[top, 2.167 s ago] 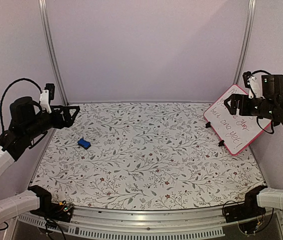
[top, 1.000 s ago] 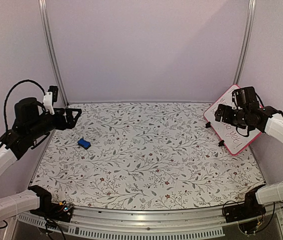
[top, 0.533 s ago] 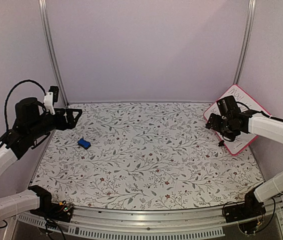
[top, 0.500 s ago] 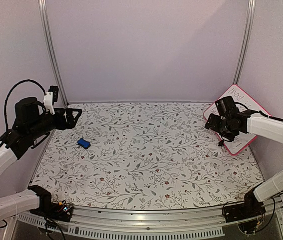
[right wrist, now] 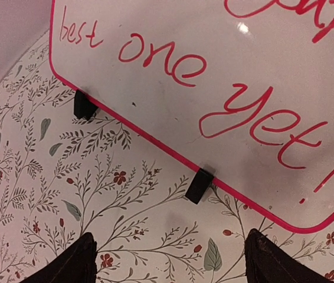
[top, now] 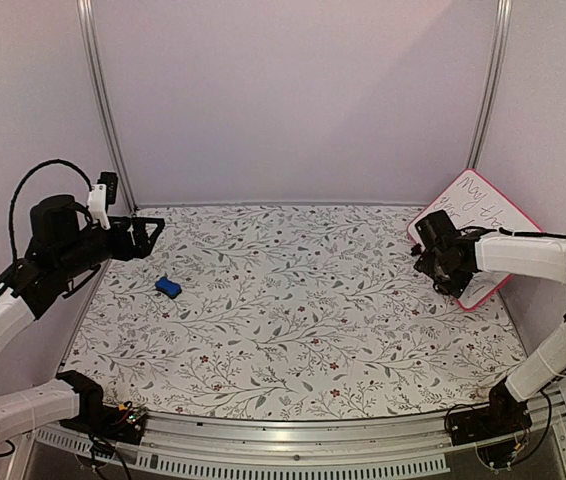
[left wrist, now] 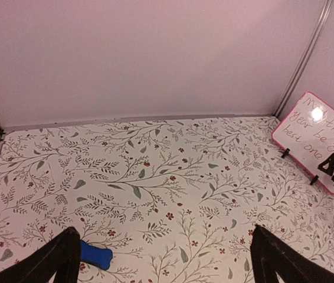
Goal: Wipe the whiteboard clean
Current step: Move the whiteboard to the center of the board.
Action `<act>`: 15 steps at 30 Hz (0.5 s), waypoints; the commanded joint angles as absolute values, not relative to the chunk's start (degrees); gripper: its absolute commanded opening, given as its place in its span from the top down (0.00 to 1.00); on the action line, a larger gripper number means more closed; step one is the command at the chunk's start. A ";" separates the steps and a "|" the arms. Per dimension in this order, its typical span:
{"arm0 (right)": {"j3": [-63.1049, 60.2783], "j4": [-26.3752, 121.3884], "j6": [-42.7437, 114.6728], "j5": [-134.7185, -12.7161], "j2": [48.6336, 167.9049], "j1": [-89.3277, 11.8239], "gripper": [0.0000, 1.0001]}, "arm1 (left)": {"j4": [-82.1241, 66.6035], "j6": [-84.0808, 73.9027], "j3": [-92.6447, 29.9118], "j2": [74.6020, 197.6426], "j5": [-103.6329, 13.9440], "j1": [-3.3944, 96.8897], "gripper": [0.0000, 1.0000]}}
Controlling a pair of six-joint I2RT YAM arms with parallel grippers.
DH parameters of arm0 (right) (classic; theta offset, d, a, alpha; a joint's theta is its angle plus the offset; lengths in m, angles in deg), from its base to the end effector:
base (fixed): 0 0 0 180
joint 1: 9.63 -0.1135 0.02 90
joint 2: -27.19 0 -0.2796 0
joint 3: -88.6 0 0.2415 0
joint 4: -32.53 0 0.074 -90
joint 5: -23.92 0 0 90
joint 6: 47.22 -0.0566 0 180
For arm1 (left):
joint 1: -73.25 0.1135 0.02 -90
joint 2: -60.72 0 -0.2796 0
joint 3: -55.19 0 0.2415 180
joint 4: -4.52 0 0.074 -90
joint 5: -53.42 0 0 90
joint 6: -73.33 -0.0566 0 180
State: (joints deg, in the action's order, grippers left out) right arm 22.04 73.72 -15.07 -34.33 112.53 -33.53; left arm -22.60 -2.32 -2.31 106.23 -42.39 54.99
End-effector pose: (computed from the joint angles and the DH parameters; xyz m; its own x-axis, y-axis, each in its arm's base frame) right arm 0.2745 0.0891 0.2087 -0.5090 0.5619 -0.6520 0.6149 0.7674 0.1813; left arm 0.1749 -0.0637 0.3291 -0.3404 -0.1473 -0.9287 0.3305 0.9059 -0.2649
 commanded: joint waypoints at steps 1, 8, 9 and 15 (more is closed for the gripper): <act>18.69 78.57 -21.82 -30.33 118.29 -33.71 0.18 | -21.88 -2.90 -1.74 106.33 -43.00 54.39 0.00; 18.22 78.77 -25.53 -28.04 122.67 -33.74 0.23 | -21.99 -2.93 -1.74 106.25 -43.02 54.36 0.00; 18.30 78.74 -25.91 -27.75 122.93 -33.76 0.23 | -21.92 -2.99 -1.68 106.17 -43.00 54.42 0.00; 18.19 78.47 -28.30 -26.93 124.87 -33.71 0.25 | -21.89 -2.87 -1.65 106.07 -43.04 54.39 0.00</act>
State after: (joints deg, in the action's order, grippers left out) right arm 19.50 77.59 -25.45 -29.41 122.95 -33.57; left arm -22.60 -2.32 -2.31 106.23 -42.54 54.99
